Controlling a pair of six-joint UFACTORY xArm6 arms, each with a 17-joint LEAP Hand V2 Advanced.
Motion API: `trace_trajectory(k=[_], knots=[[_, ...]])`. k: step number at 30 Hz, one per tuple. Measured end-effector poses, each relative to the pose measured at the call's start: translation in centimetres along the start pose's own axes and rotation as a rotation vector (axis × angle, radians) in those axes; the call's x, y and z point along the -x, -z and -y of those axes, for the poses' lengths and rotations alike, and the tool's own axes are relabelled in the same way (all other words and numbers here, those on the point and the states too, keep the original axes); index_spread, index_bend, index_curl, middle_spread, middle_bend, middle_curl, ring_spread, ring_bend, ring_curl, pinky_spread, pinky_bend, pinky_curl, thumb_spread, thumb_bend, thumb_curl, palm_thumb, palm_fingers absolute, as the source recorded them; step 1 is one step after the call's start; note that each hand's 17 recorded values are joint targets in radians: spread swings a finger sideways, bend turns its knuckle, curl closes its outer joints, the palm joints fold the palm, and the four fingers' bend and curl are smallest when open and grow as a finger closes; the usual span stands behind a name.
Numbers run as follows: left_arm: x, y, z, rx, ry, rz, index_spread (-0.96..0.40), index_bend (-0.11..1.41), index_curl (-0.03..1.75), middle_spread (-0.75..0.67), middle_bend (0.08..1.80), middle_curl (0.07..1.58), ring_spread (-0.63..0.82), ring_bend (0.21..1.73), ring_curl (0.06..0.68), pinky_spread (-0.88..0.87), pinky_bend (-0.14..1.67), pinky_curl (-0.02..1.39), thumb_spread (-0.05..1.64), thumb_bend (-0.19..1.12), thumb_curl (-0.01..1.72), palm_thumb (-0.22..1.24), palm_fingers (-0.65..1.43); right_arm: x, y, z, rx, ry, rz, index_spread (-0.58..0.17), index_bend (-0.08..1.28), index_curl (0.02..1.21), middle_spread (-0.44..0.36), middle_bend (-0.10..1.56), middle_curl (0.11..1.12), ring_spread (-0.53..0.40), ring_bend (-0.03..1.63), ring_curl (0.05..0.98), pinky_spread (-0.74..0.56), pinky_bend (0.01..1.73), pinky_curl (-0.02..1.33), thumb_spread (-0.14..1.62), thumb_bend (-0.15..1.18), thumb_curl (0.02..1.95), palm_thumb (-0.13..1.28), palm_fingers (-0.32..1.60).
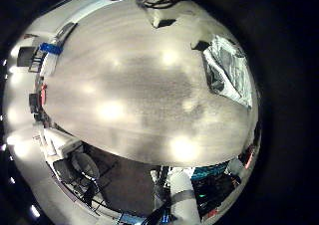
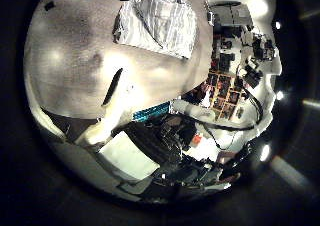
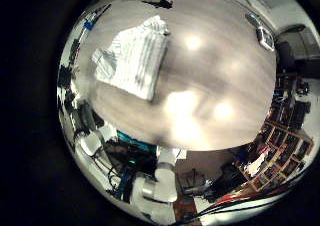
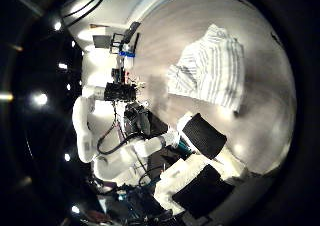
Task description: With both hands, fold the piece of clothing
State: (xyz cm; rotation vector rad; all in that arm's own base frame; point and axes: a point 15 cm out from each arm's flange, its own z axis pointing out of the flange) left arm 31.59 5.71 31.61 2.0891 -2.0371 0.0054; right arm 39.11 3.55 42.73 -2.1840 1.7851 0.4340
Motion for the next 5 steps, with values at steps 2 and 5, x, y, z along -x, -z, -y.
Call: trace_trajectory(k=[2, 5], knots=[[-1.0, 0.5, 0.1, -0.001, 0.008, 0.007, -0.02, 0.20, 0.45, 0.22, 0.17, 0.28, 0.28, 0.65, 0.225, 0.39, 0.30, 0.35, 1.20, -0.02, 0.36, 0.50, 0.21, -1.1, 0.6, -0.7, -0.002, -0.010, -0.033, -0.408, 0.24, 0.38, -0.030, 0.29, 0.33, 0.160, 0.46, 0.190, 0.48, 0.55, 0.27, 1.30, -0.01, 0.50, 0.64, 0.20], [-2.4, 0.8, -0.6, 0.018, 0.015, 0.014, -0.02, 0.20, 0.45, 0.22, 0.17, 0.28, 0.27, 0.65, 0.224, 0.39, 0.30, 0.35, 1.19, -0.02, 0.36, 0.50, 0.21, -1.7, 0.0, -2.1, 0.028, -0.027, -0.045, -0.401, 0.23, 0.39, -0.015, 0.29, 0.34, 0.167, 0.43, 0.186, 0.48, 0.52, 0.26, 1.31, -0.01, 0.49, 0.63, 0.22]])
